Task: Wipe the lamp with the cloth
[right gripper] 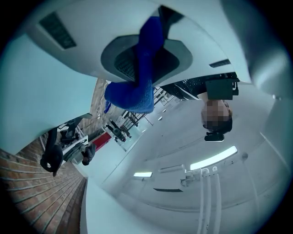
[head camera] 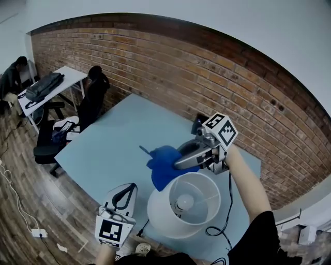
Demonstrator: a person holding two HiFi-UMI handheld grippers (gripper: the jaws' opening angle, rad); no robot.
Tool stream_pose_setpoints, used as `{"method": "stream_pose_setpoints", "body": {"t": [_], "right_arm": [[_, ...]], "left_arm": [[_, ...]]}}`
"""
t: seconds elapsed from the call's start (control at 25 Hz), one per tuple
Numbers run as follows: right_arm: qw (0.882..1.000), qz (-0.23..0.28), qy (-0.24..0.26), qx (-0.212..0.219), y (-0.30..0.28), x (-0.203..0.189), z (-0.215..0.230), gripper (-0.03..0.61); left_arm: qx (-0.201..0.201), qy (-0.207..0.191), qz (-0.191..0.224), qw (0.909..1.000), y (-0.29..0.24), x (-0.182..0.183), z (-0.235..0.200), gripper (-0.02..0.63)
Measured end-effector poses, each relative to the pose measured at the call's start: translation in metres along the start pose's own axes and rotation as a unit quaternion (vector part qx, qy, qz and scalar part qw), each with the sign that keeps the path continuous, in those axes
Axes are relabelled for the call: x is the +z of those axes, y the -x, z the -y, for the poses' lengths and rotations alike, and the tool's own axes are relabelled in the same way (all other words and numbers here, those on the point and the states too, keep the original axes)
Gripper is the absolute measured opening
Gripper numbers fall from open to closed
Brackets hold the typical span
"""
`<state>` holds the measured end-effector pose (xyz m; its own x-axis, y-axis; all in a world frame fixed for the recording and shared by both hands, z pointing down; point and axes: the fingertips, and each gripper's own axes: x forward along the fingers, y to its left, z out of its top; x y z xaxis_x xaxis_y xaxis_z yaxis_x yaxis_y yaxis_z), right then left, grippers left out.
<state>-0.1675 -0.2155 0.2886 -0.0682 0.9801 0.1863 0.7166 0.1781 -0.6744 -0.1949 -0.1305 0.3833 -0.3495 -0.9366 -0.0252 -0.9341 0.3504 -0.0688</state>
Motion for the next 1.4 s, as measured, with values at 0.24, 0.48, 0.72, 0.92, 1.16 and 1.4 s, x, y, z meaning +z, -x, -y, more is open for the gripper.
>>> {"method": "stream_pose_setpoints", "body": {"t": [0.24,0.48,0.72,0.92,1.16,1.4], "right_arm": [[0.999,-0.044,-0.01,0.008,-0.012,-0.018,0.027,0.063],[0.997,-0.064,-0.025,0.017,-0.023,-0.032,0.053,0.063],[0.997,-0.066,-0.047,0.019,-0.032,-0.046,0.08,0.063],[0.995,-0.057,-0.077,0.012,-0.034,-0.059,0.104,0.063],[0.996,-0.032,-0.084,-0.023,-0.033,-0.074,0.134,0.063],[0.986,-0.022,-0.115,-0.115,-0.012,-0.1,0.173,0.063]], "left_arm": [[0.005,0.004,-0.004,1.0,0.001,-0.004,0.002,0.009],[0.012,0.003,-0.01,0.9999,0.004,-0.011,0.0,0.008],[0.015,0.019,-0.017,0.9996,0.005,-0.018,-0.001,0.009],[0.017,0.015,-0.023,0.9995,0.003,-0.02,0.004,0.008],[0.018,0.018,-0.026,0.9994,0.006,-0.021,0.009,0.009],[0.007,0.012,-0.026,0.9996,0.008,-0.019,0.017,0.009]]}}
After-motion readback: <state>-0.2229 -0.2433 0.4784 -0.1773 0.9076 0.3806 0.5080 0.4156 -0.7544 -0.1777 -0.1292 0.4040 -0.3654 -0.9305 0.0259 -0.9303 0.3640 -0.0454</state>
